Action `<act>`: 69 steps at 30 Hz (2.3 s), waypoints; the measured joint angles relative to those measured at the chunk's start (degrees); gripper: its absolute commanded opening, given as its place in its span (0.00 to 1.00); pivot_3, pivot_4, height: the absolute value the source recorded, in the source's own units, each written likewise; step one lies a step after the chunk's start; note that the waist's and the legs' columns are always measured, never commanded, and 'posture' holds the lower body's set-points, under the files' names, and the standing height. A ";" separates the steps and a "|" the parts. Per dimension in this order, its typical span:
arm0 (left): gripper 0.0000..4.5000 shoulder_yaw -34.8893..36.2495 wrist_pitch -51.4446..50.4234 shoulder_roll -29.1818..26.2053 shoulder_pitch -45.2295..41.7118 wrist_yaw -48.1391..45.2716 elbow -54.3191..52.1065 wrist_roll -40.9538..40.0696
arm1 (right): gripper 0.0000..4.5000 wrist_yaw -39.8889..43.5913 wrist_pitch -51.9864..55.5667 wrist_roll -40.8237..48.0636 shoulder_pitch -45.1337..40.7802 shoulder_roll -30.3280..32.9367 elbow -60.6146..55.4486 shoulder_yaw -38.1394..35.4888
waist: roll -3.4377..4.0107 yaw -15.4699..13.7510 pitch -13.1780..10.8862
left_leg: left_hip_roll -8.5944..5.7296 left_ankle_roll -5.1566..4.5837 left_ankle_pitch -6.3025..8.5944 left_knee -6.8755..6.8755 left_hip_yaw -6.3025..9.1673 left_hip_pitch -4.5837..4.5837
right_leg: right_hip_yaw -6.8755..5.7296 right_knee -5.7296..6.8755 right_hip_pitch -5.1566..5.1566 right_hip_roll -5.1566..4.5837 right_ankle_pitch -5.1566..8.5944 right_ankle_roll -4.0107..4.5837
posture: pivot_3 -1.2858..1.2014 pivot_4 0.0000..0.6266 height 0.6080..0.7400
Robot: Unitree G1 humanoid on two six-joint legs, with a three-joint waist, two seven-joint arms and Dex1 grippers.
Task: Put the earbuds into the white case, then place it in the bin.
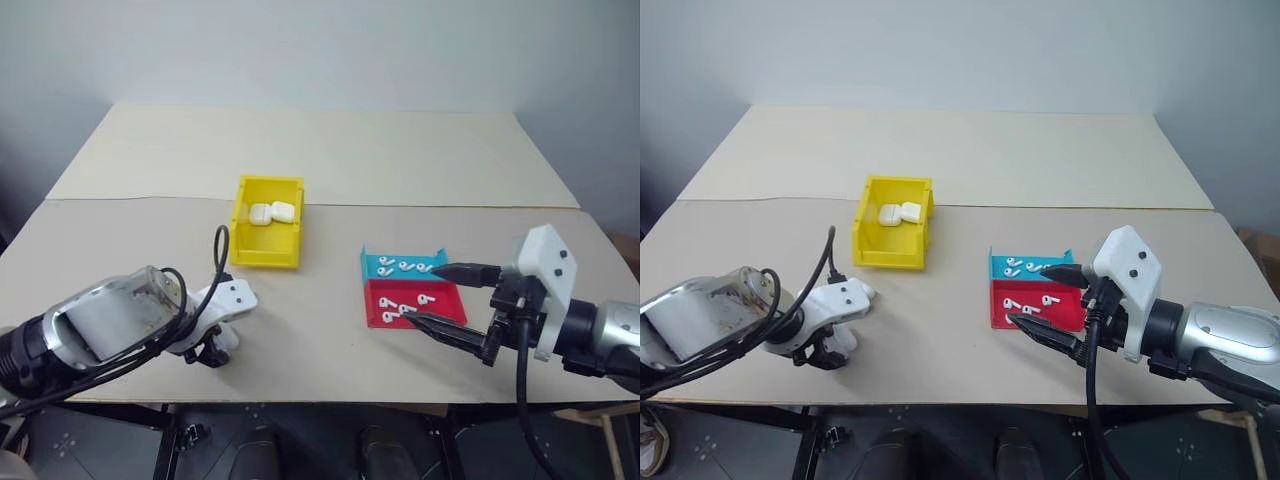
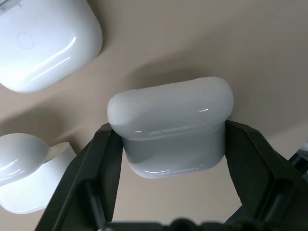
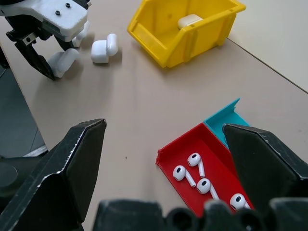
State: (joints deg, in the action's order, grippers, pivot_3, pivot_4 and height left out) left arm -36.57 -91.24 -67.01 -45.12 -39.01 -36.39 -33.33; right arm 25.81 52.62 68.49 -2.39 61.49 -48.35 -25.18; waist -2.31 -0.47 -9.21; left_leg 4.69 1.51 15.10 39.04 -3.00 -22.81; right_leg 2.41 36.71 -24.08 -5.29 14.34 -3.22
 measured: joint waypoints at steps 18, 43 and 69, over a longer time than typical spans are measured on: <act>0.64 47.69 8.70 -16.48 21.86 -18.87 -6.87 -12.55 | 1.00 21.00 -7.62 -12.73 -3.41 0.48 12.71 4.05 | -0.06 -0.22 -0.02 | 0.02 0.00 0.00 -0.01 -0.07 0.00 | -0.03 -0.01 -0.06 -0.01 0.01 0.01 | 0.52 0.24 1.00; 0.64 49.30 56.45 27.30 16.72 -26.88 20.36 -10.07 | 1.00 26.23 -8.39 -18.97 -3.83 1.37 19.18 0.80 | 0.03 -0.22 0.06 | 0.02 0.00 0.00 0.03 -0.07 0.02 | -0.03 -0.02 0.05 -0.01 -0.02 0.00 | 0.52 0.24 1.00; 0.64 34.24 77.82 40.03 9.04 -44.21 31.63 -3.39 | 0.57 44.30 -11.40 -47.57 -36.73 5.39 35.06 44.02 | 0.13 0.24 0.10 | 0.03 -0.04 0.02 0.15 -0.07 -0.10 | -0.03 -0.02 -0.07 -0.01 -0.02 -0.01 | 0.52 0.24 1.00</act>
State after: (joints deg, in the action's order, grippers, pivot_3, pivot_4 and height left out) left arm -2.33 -13.42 -26.97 -36.08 -83.22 -4.75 -36.72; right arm 70.11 41.22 20.92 -39.13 66.88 -13.29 18.83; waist -2.19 -0.23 -9.11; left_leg 4.72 1.47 15.12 39.19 -3.07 -22.91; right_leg 2.38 36.68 -24.15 -5.30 14.32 -3.23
